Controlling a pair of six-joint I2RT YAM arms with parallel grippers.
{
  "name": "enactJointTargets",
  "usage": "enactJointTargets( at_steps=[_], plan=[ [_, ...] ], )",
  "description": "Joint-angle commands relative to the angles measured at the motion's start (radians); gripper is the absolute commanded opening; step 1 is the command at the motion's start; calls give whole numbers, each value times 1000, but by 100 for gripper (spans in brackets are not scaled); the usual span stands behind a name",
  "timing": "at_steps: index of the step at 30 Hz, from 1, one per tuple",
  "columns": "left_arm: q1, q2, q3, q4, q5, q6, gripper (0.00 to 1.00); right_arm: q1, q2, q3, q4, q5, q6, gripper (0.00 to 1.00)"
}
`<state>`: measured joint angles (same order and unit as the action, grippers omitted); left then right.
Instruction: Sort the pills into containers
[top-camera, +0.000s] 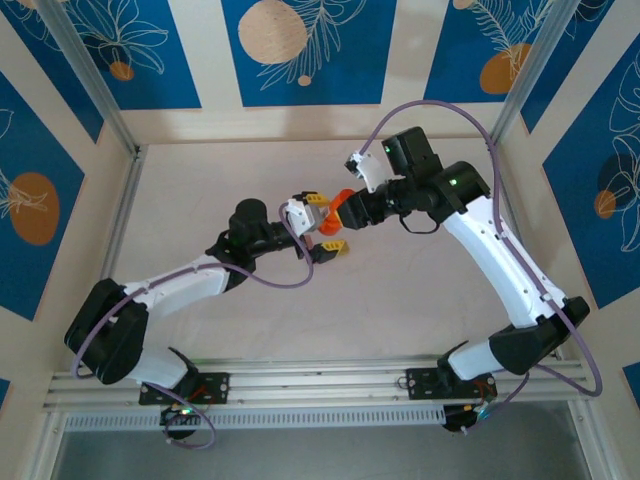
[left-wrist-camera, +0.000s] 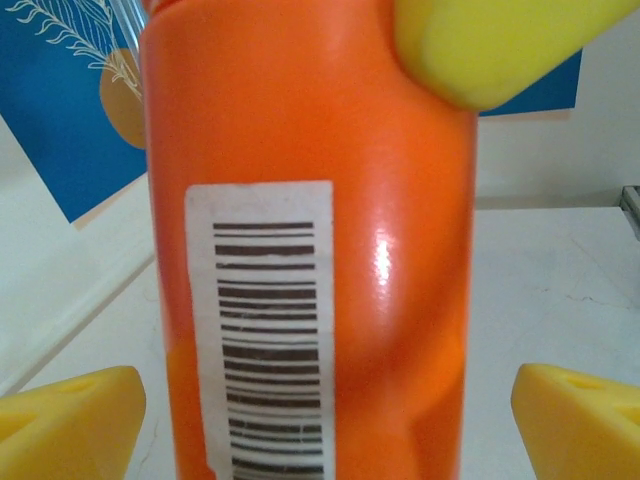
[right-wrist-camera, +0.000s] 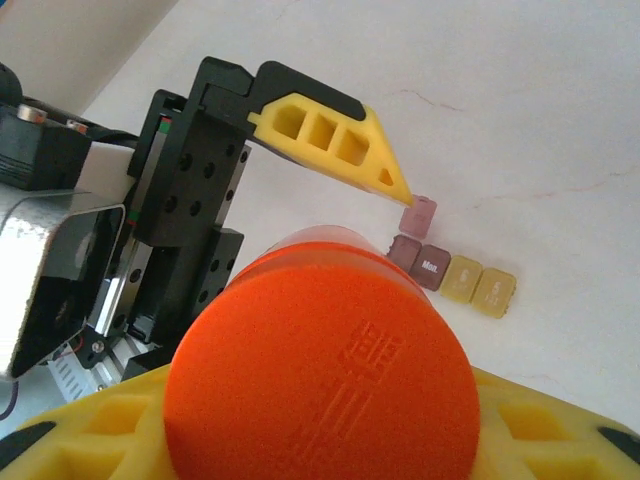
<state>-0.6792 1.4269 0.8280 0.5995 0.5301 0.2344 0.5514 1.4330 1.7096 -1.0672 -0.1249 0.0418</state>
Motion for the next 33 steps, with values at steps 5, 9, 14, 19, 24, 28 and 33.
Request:
enactJointTargets(
  at_steps=[5, 9, 14, 19, 24, 28, 33],
  plan=[
    [-9, 18, 52, 8, 44, -23, 92, 11, 14, 24, -19, -35, -14, 40],
    [-11, 20, 61, -8, 50, -21, 90, 12, 16, 22, -22, -27, -17, 40],
    [-10, 23, 82, -65, 56, -9, 89, 15, 16, 26, -34, -20, -24, 40],
    [-12, 24, 90, -92, 63, 3, 86, 19, 15, 27, -46, -5, -29, 40],
    [-14, 24, 93, -96, 77, 2, 82, 24, 17, 28, -51, -9, -33, 40],
    [-14, 26, 100, -115, 84, 14, 78, 30, 21, 32, -54, -10, -32, 40],
    [-17, 23, 100, -121, 92, 21, 67, 30, 20, 32, -59, -4, -37, 40]
  ],
)
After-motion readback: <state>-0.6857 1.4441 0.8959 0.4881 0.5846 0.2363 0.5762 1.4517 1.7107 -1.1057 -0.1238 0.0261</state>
